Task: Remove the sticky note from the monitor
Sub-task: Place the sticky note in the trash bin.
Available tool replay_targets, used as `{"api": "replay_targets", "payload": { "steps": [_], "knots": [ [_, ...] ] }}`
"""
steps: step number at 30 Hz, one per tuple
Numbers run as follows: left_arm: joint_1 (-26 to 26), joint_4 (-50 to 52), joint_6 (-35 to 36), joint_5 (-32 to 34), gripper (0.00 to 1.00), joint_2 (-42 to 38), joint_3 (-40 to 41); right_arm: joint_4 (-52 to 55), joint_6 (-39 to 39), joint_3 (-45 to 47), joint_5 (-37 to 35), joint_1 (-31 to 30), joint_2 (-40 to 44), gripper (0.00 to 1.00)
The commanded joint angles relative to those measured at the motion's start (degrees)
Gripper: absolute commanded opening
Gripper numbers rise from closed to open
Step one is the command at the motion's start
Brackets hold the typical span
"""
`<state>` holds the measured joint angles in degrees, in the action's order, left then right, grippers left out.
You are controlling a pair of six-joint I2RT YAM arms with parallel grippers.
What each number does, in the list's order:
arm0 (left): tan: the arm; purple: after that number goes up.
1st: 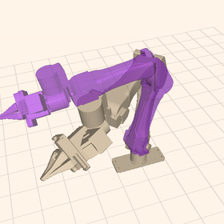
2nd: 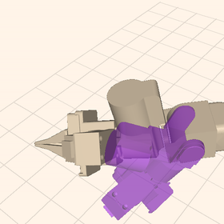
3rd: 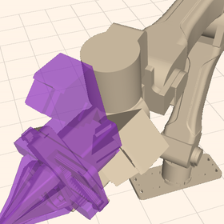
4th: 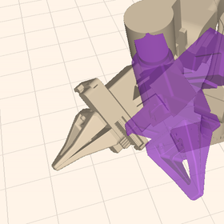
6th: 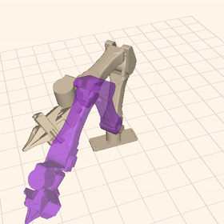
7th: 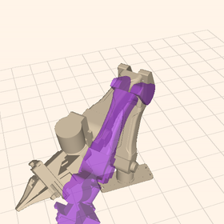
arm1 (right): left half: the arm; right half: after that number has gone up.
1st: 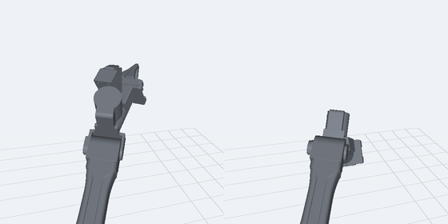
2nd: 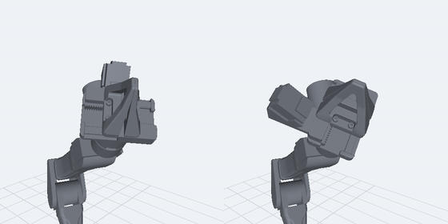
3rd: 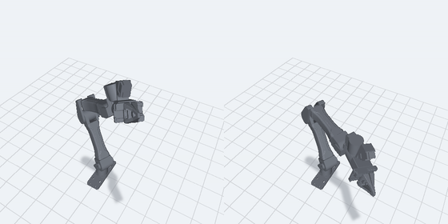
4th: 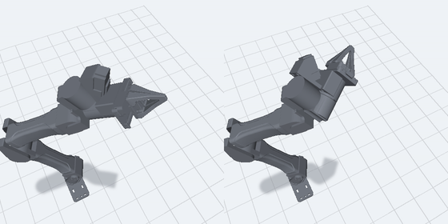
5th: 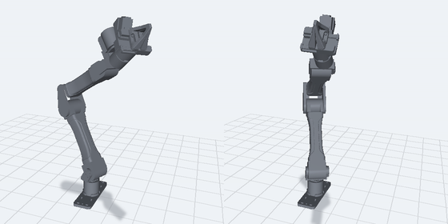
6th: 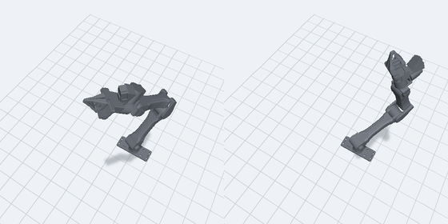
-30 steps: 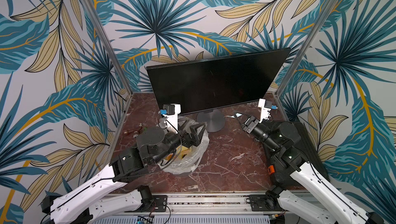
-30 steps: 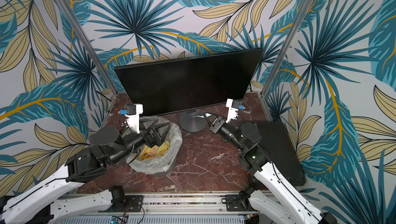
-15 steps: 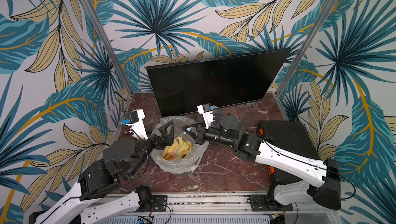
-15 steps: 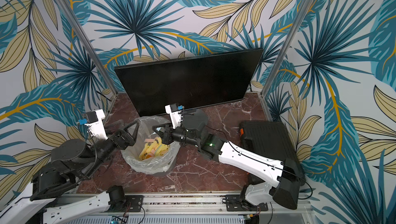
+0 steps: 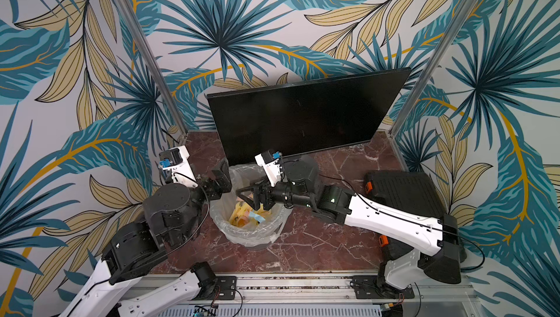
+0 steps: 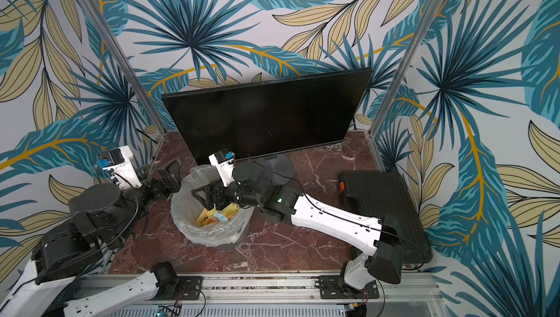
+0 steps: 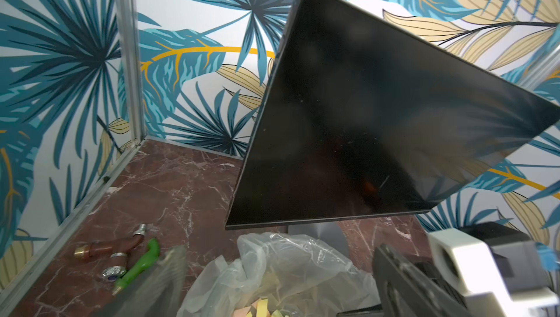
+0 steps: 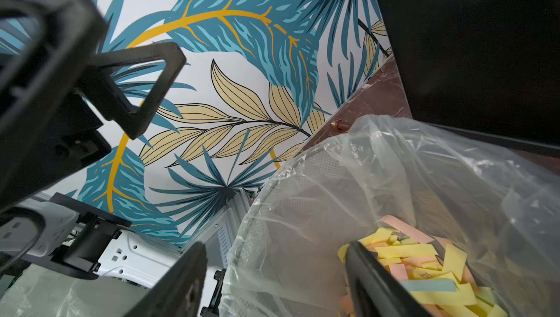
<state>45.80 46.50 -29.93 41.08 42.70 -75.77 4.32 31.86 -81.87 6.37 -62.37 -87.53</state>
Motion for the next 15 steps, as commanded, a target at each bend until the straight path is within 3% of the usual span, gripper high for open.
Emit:
{"api": "replay_targets", "payload": {
  "steps": [1, 6, 12, 15],
  "knots": [
    [-8.25, 2.92, 0.93, -7.08, 1.00, 2.15, -2.31, 2.99, -3.16, -1.48, -3.04, -0.20, 1.84, 0.83],
    [-24.68, 3.03, -0.57, -16.45, 1.00, 4.44, -2.84, 7.53, -7.00, -1.06, -8.27, 1.22, 7.55, 0.99],
    [-41.38, 0.22, -3.95, -26.53, 1.00, 6.30, -0.46, 12.91, -6.50, 5.53, -11.91, 10.28, 18.39, 0.99],
    [-46.65, -1.68, -4.70, -29.33, 1.00, 7.34, 1.46, 15.71, -5.69, 10.02, -13.41, 17.54, 25.03, 0.99]
  ]
}}
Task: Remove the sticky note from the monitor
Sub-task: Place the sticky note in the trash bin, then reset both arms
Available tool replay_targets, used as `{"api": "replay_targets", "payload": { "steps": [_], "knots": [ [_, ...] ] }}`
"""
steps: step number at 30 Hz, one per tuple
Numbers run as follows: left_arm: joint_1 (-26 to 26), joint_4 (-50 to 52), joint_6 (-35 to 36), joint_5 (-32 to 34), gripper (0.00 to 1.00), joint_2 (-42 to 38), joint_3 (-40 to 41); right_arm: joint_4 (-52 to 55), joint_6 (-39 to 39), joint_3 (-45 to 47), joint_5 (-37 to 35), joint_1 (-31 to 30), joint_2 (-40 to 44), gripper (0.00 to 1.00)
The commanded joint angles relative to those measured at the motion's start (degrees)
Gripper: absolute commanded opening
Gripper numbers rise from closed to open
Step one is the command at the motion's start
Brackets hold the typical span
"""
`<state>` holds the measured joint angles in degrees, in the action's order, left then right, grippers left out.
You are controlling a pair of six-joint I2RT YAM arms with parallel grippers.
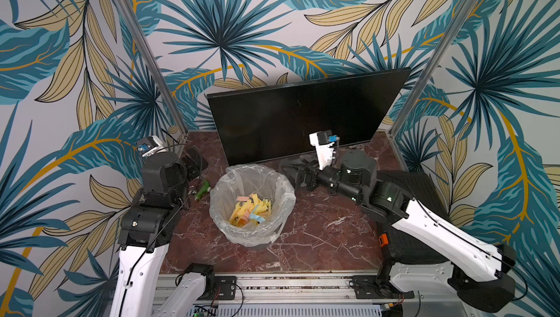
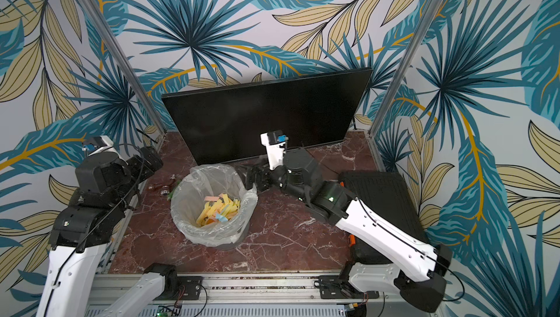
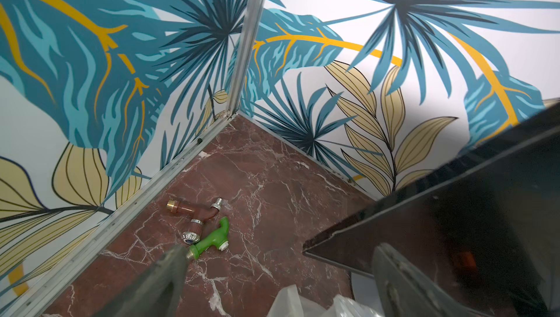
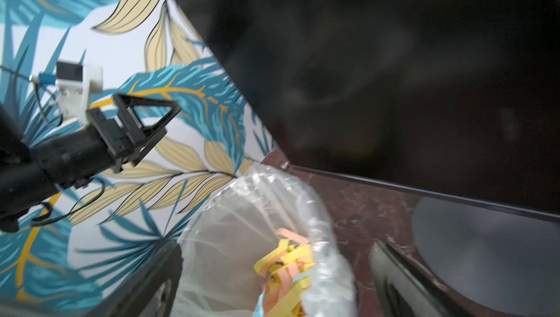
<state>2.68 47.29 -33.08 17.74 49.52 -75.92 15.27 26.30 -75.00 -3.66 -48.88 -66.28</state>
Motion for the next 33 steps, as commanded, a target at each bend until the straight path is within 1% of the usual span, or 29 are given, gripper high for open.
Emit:
{"api": "replay_targets", "payload": {
  "steps": [1, 4, 6, 8, 12, 15, 17, 20, 23, 26, 28, 31, 33],
  "knots": [
    [-4.61, -3.15, -1.29, -6.30, 1.00, 0.86, 2.45, 5.58, 0.09, 4.72, -3.77, 7.28, 6.00, 0.99],
    [-6.08, -4.36, 0.90, -5.67, 1.00, 1.90, 4.26, 9.39, 0.01, 8.64, -6.04, 15.21, 12.79, 1.00],
    [-6.29, -4.93, 2.58, -4.60, 1.00, 2.51, 5.47, 12.12, -0.43, 10.60, -7.99, 20.03, 15.65, 1.00],
    [-6.55, -5.65, 4.28, -4.19, 1.00, 2.98, 7.26, 13.88, -0.55, 12.81, -8.35, 24.85, 17.84, 1.00],
    [-6.94, -8.59, 7.20, -4.22, 1.00, 3.23, 11.84, 15.17, 0.48, 17.33, -9.90, 34.06, 19.24, 1.00],
    [-7.16, -10.60, 10.00, -4.62, 1.00, 3.23, 15.18, 14.94, 2.37, 20.07, -8.90, 40.74, 18.56, 0.99],
    [-7.38, -12.65, 12.35, -5.57, 1.00, 2.93, 17.50, 13.56, 3.42, 22.26, -9.44, 44.14, 18.02, 1.00],
    [-7.79, -15.49, 14.82, -7.43, 1.00, 2.62, 20.58, 8.41, 3.49, 26.09, -14.03, 46.92, 17.79, 0.99],
    [-8.08, -18.52, 16.50, -10.04, 1.00, 3.07, 23.85, 1.70, 2.32, 30.95, -20.38, 48.10, 17.23, 1.00],
    [-8.13, -20.73, 17.99, -11.22, 1.00, 3.63, 26.36, -1.59, 0.21, 32.96, -21.36, 50.10, 14.68, 0.99],
    [-8.13, -23.03, 18.61, -11.23, 1.00, 3.67, 28.97, -4.65, -1.89, 34.04, -23.95, 50.36, 11.96, 0.99],
    [-8.13, -29.26, 19.60, -11.02, 1.00, 2.73, 33.35, -9.80, -4.73, 36.63, -25.91, 50.38, 8.18, 1.00],
    [-8.13, -34.29, 21.61, -11.20, 1.00, 1.51, 36.43, -13.61, -6.34, 37.84, -25.55, 50.38, 5.55, 0.99]
  ]
}}
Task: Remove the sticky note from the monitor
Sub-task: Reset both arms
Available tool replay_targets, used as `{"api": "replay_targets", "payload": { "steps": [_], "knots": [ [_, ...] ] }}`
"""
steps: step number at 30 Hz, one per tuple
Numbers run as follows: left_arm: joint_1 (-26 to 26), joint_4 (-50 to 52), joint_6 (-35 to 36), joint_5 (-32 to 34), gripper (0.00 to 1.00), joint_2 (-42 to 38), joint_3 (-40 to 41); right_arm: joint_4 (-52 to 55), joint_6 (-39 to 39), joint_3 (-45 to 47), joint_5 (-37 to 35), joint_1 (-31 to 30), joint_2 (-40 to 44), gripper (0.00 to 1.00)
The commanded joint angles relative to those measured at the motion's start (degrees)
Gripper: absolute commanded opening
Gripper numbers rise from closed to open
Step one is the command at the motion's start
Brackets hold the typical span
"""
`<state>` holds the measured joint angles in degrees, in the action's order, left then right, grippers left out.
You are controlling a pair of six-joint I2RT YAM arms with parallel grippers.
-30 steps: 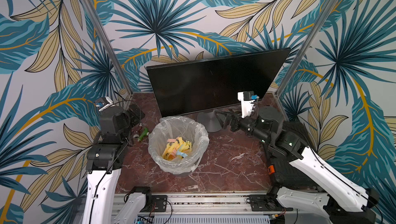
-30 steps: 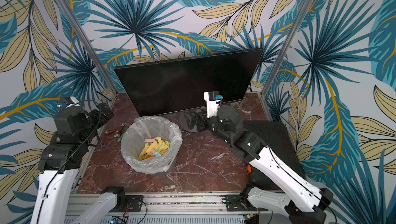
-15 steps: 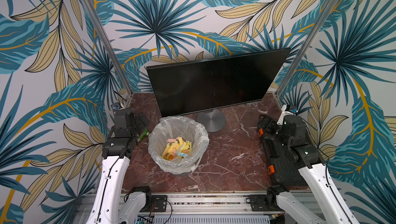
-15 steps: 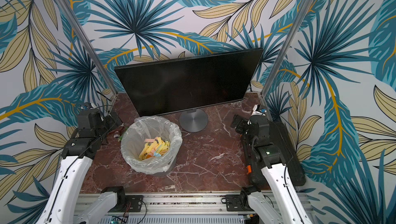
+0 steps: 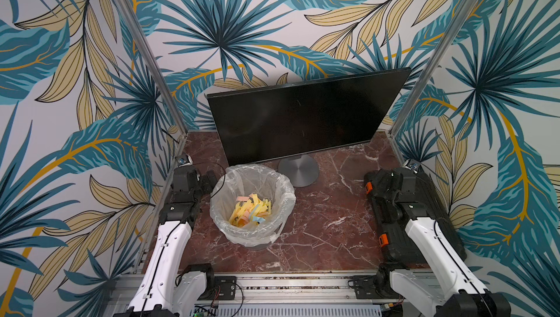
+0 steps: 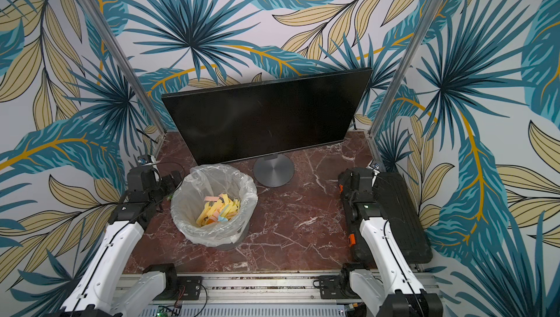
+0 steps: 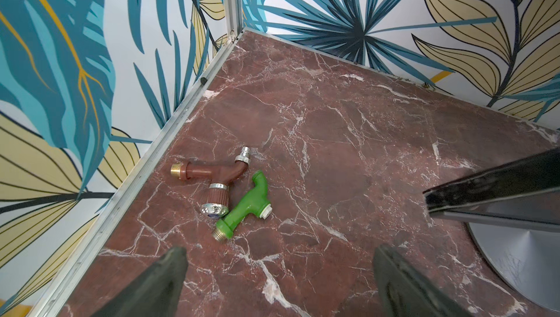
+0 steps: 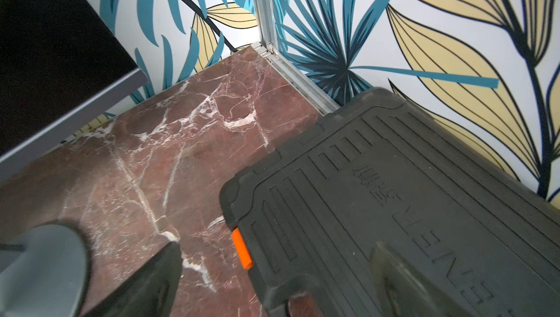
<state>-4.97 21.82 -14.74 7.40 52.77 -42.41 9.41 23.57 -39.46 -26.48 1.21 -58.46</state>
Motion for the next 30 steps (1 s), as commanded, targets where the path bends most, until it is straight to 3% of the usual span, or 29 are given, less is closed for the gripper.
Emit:
{"api": "replay_targets", "payload": {
  "steps": [1, 5, 15, 21, 27, 30],
  "knots": [
    [-0.48, -11.01, 4.24, -0.89, 1.00, -2.51, 4.68, -9.52, -4.38, 3.01, -2.47, 0.28, -3.57, 1.00],
    [-0.48, -22.37, 7.29, -2.82, 1.00, -4.16, 11.49, -20.45, -7.14, 6.41, -0.47, 0.28, -8.22, 0.99],
    [-0.48, -36.66, 10.70, -9.69, 1.00, 2.05, 18.66, -41.59, -14.38, 14.15, 4.43, 0.28, -16.11, 1.00],
    [0.80, -49.59, 14.49, -16.79, 1.00, 12.91, 20.29, -53.43, -15.64, 17.65, 10.02, 0.24, -20.47, 0.99],
    [4.14, -60.36, 20.00, -18.65, 1.00, 24.97, 19.33, -66.86, -19.90, 20.19, 14.55, -1.42, -27.98, 0.99],
    [4.52, -61.78, 21.29, -21.43, 1.00, 29.76, 17.44, -62.06, -20.48, 17.80, 15.02, -1.96, -28.15, 1.00]
  ]
}}
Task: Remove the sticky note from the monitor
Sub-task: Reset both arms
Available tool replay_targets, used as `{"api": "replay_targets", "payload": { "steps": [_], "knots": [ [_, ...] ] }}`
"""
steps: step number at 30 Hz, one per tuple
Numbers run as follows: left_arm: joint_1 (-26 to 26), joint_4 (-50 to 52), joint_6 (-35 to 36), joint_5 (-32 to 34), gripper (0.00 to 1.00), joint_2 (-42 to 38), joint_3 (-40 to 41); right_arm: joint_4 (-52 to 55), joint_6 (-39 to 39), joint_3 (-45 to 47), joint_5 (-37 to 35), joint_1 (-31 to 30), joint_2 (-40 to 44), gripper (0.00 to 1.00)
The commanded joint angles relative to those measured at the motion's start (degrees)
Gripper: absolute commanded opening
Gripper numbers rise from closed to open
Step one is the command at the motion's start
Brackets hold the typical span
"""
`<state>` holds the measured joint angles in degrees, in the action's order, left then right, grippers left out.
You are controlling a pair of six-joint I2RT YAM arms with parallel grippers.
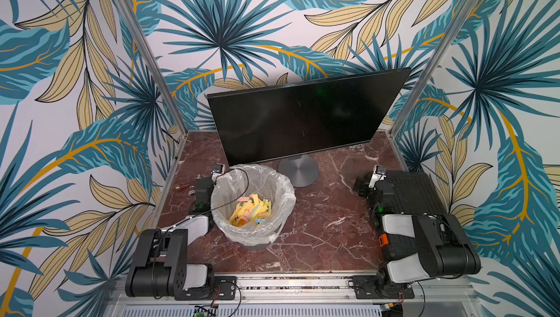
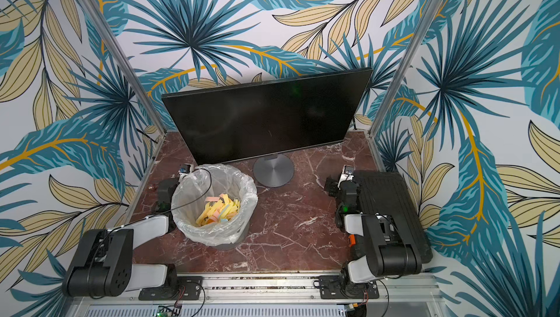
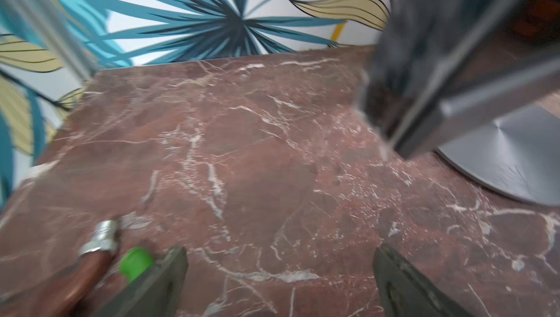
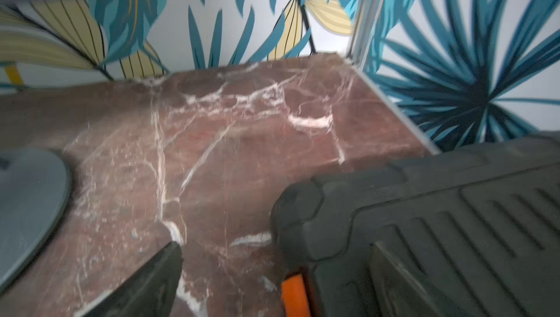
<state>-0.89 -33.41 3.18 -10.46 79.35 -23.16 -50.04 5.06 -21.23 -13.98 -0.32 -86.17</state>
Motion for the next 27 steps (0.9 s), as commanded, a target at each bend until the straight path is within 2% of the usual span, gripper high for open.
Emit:
{"api": "replay_targets", "payload": {
  "steps": [1, 4, 5, 6, 8, 10, 12, 27],
  "knots": [
    [0.85, -9.85, 3.69, -2.95, 1.00, 5.35, -1.24, -4.01, -2.18, -0.09, 2.50, -0.47, -1.03, 1.00],
    [0.96, -14.95, 1.82, 0.95, 1.00, 8.14, 0.58, -2.43, -1.96, -0.52, 2.49, -0.46, -0.57, 1.00],
    [0.97, -22.52, 1.44, 1.20, 1.00, 10.13, 2.42, -2.15, -1.83, -0.59, 2.46, -0.45, -0.49, 0.99],
    [0.97, -21.82, 1.48, 1.32, 1.00, 9.57, 2.36, -2.17, -1.91, -0.57, 2.41, -0.47, -0.52, 0.99],
    [1.30, -13.22, 0.81, 5.57, 1.00, 7.26, -0.16, -2.25, -1.94, -0.50, 2.43, -0.47, -0.49, 0.99],
    [1.78, -16.12, 0.59, 7.09, 1.00, 8.46, 0.39, -2.50, -1.92, -0.33, 2.51, -0.47, -0.38, 1.00],
    [1.89, -12.97, 0.56, 7.39, 1.00, 7.54, -0.41, -2.48, -1.93, -0.30, 2.47, -0.47, -0.37, 1.00],
    [1.92, -13.49, 0.65, 7.33, 1.00, 7.66, -0.31, -2.33, -2.05, -0.45, 2.30, -0.65, -0.42, 0.99]
  ]
}}
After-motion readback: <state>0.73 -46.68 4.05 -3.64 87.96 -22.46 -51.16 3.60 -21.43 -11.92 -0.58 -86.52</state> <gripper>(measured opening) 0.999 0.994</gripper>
